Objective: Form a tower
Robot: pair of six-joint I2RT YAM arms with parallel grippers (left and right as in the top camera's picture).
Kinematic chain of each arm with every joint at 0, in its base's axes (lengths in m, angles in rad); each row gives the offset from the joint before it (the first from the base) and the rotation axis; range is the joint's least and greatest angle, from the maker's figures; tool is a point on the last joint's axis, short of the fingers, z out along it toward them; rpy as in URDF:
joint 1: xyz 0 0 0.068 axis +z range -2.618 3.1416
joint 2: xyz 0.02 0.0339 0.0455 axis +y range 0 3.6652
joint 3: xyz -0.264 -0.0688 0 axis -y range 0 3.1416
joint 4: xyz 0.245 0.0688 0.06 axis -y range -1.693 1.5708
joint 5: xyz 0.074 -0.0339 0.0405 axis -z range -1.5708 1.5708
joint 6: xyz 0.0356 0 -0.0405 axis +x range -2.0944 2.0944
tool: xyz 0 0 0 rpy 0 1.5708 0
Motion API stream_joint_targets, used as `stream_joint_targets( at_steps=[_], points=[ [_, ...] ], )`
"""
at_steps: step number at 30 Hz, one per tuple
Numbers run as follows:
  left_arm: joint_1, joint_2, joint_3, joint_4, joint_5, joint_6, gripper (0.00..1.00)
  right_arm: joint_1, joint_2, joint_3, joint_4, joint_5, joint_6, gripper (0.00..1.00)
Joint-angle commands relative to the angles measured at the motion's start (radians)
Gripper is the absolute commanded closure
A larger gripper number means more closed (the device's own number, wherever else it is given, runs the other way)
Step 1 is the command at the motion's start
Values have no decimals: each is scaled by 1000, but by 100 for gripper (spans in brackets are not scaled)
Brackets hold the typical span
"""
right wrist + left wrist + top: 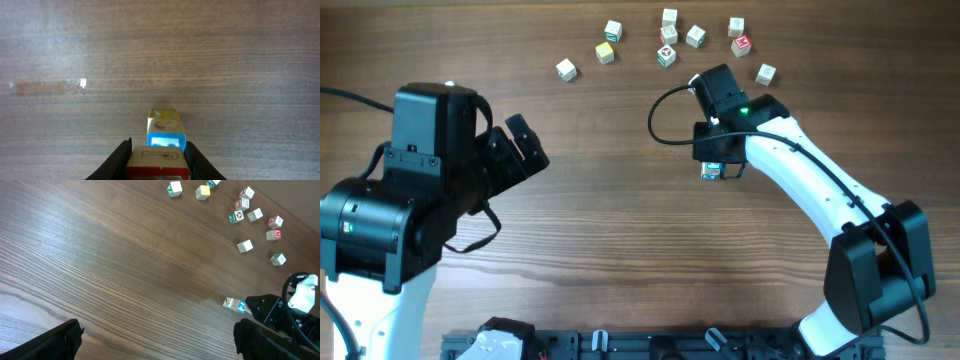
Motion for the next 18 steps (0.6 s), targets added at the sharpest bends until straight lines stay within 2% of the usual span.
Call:
stream_joint_targets(
  at_steps=[1,4,8,10,13,14,18],
  points=[
    [-4,0,0,0,-14,-2,0,1,4,-9,54,63,10,70],
    [-4,0,0,0,-14,-2,0,0,4,-9,152,110,7,68],
    [-4,0,0,0,-14,-2,0,-2,14,-9,174,150,-7,69],
    [-4,0,0,0,-14,-2,0,-24,25,-8,344,214,-84,65],
    [-5,0,0,0,-14,-2,0,-103,25,17,515,190,-98,66],
    [-4,0,0,0,-14,-2,0,-163,25,26,551,128,-98,66],
    [-5,0,0,0,-14,-2,0,-314,84,25,544,12,-98,71]
  ],
)
